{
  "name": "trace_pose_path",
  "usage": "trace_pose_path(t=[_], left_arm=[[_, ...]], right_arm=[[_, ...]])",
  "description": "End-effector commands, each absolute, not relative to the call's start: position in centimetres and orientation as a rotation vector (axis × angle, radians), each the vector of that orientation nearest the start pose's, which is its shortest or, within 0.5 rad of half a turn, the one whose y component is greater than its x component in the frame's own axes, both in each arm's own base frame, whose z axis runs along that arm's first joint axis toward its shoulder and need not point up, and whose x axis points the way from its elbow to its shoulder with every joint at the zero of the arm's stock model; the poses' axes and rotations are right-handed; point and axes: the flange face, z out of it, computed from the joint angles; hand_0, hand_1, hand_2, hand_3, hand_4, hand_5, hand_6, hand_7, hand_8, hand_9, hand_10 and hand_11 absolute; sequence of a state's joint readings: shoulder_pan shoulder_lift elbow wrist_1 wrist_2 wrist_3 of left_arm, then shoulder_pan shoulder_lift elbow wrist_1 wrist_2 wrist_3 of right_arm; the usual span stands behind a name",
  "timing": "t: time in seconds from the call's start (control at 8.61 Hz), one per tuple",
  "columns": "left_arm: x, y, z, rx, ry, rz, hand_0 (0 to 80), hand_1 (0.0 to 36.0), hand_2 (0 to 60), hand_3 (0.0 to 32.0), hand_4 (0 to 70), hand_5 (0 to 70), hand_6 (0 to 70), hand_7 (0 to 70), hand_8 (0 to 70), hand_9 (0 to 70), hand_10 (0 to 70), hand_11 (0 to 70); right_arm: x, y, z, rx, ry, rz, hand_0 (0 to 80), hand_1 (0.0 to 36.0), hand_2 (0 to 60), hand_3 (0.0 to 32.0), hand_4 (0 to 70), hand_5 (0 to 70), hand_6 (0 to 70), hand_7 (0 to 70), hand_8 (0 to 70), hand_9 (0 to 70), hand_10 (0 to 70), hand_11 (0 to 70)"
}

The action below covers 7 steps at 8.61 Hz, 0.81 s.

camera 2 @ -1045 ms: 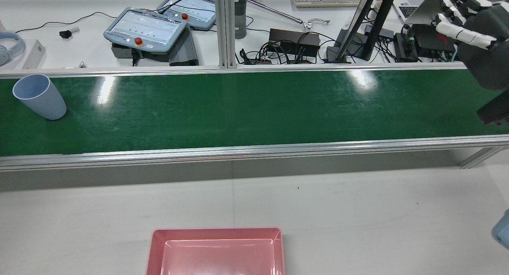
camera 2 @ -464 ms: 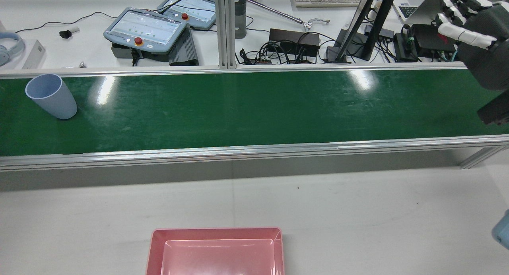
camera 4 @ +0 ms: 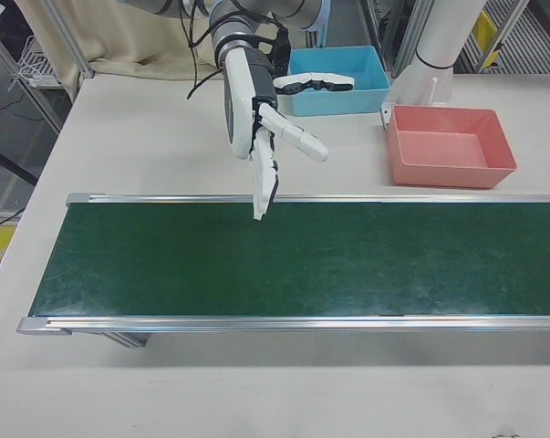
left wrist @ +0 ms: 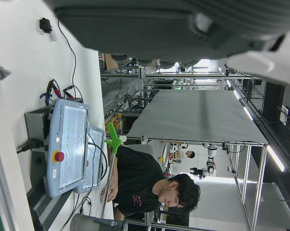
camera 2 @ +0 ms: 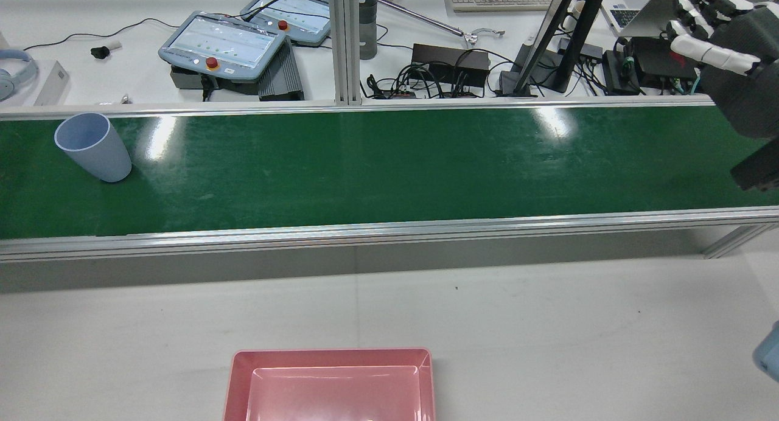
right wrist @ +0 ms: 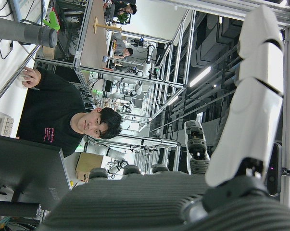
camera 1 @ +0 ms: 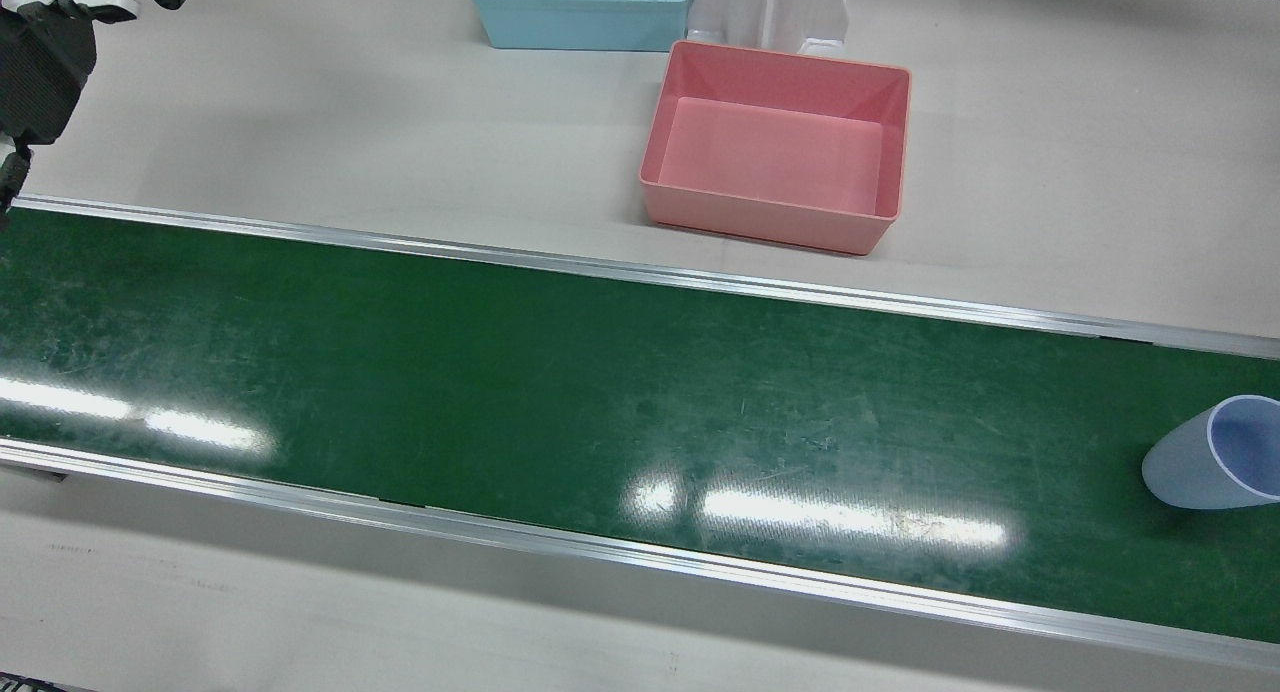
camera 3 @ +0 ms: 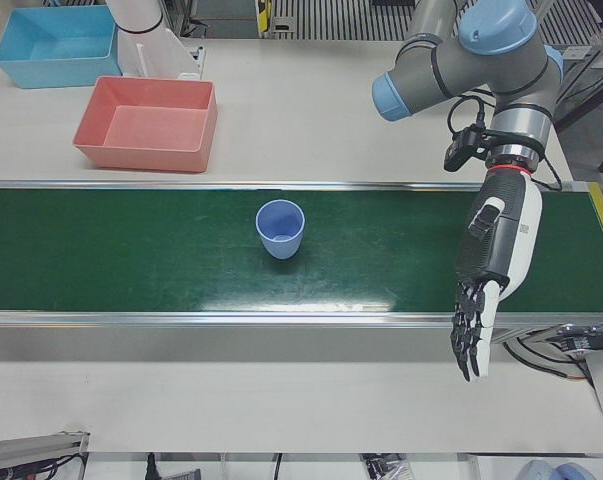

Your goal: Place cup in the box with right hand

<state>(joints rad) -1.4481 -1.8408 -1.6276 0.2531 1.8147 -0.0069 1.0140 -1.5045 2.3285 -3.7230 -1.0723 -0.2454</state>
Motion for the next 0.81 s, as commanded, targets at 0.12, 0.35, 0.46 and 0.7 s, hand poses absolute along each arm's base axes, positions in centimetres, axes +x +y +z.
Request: trace_pose_path(t=[0.12, 0.35, 0.46, 0.7], left_arm=[[-3.64, -59.75, 53.85, -0.378, 2.095, -1.947, 0.0, 0.0, 0.0, 0.0, 0.0, 0.0, 0.0, 0.0, 0.0, 0.0, 0.0, 0.0], [-3.64, -59.75, 53.85, -0.376, 2.095, -1.946, 0.0, 0.0, 0.0, 0.0, 0.0, 0.0, 0.0, 0.0, 0.0, 0.0, 0.0, 0.0], [-3.64, -59.75, 53.85, -0.376, 2.095, -1.946, 0.0, 0.0, 0.0, 0.0, 0.0, 0.0, 0.0, 0.0, 0.0, 0.0, 0.0, 0.0], [-3.64, -59.75, 53.85, -0.376, 2.095, -1.946, 0.0, 0.0, 0.0, 0.0, 0.0, 0.0, 0.0, 0.0, 0.0, 0.0, 0.0, 0.0]], right_arm=[[-5.99, -43.86, 37.58, -0.105, 2.529, -2.041, 50.2, 22.7, 12.1, 0.0, 0.0, 5.3, 0.0, 0.0, 0.0, 0.0, 0.0, 0.0], [-5.98, -43.83, 37.52, -0.105, 2.530, -2.039, 50.0, 22.7, 12.4, 0.0, 0.0, 5.3, 0.0, 0.0, 0.0, 0.0, 0.0, 0.0], [-5.98, -43.83, 37.52, -0.105, 2.530, -2.039, 50.0, 22.7, 12.4, 0.0, 0.0, 5.3, 0.0, 0.0, 0.0, 0.0, 0.0, 0.0], [-5.99, -43.86, 37.58, -0.105, 2.529, -2.041, 50.1, 22.6, 12.5, 0.0, 0.0, 5.3, 0.0, 0.0, 0.0, 0.0, 0.0, 0.0]])
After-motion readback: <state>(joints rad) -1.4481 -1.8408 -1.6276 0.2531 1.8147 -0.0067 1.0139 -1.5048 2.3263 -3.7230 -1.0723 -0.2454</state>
